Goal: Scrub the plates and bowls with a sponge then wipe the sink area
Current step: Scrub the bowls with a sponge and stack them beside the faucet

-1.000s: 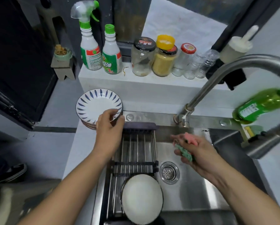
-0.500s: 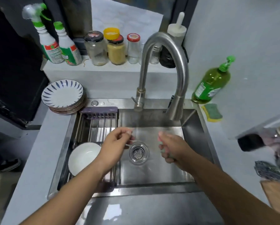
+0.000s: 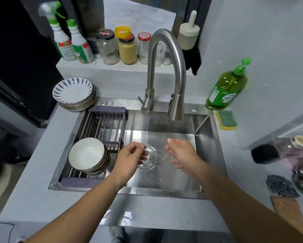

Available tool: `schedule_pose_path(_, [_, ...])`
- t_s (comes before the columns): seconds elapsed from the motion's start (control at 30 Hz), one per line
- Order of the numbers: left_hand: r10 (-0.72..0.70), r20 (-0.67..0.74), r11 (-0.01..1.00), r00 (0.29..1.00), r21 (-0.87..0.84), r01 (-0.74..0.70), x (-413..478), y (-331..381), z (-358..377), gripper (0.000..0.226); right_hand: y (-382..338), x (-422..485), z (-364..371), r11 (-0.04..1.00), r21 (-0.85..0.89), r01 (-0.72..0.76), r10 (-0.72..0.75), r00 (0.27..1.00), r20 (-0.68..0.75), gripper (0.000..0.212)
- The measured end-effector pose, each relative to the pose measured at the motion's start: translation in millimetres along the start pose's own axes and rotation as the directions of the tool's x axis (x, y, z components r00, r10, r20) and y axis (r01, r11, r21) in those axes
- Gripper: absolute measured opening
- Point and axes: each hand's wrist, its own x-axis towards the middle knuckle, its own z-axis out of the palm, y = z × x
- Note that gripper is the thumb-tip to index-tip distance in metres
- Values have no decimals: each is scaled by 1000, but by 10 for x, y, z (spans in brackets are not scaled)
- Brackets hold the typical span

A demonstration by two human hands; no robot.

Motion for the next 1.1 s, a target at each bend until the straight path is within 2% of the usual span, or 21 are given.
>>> schedule_pose_path(0.13, [-13,-2,1000,1000,-5,13,20,-45,-14,16,-11,9,-19,998,-59,-8,4,998,-63,45])
schedule_pose_path(0.27, [-22,1,999,1000,-33,22,43,-44,-23,14,32,99,-17,995,-101,-18,8,995,-104,46])
schedule_pose_path(0.5, [-15,-3,998,1000,-65,15,116,-57,-190,15,174,288,129,997,-69,-24,6,970,-244,50])
schedule_pose_path(0.57, [5,-6,998,1000,-58,-6,115,-45,-312,15,159,280,204,993,-112,-20,-2,982,-191,49])
schedule_pose_path(0.67, [91,-34,996,995,-13,-92,118,8,-602,12,56,203,477,972,-236,7,-4,1000,14,46])
schedule_pose_path(0.8, [257,-202,964,945,127,-235,116,60,-1236,9,-170,128,1051,975,-221,37,7,981,193,35])
schedule_pose_path(0.87, [288,-283,946,915,235,-225,119,50,-1520,13,-252,100,1294,972,-231,43,13,972,236,25])
schedule_pose_path(0.93, [222,-336,954,915,267,-134,162,-10,-1792,25,-293,124,1567,959,-279,57,14,969,246,15])
schedule_pose_path(1.0, [98,-343,968,934,252,-9,214,-45,-1933,41,-285,182,1770,939,-340,56,21,976,217,10])
schedule_pose_path(1.03, [42,-329,970,943,238,40,238,-71,-1978,42,-271,213,1861,923,-380,56,19,981,192,11])
schedule_pose_path(1.1, [-46,-278,983,959,157,92,250,-123,-1984,23,-225,253,1975,878,-469,93,-26,989,146,16])
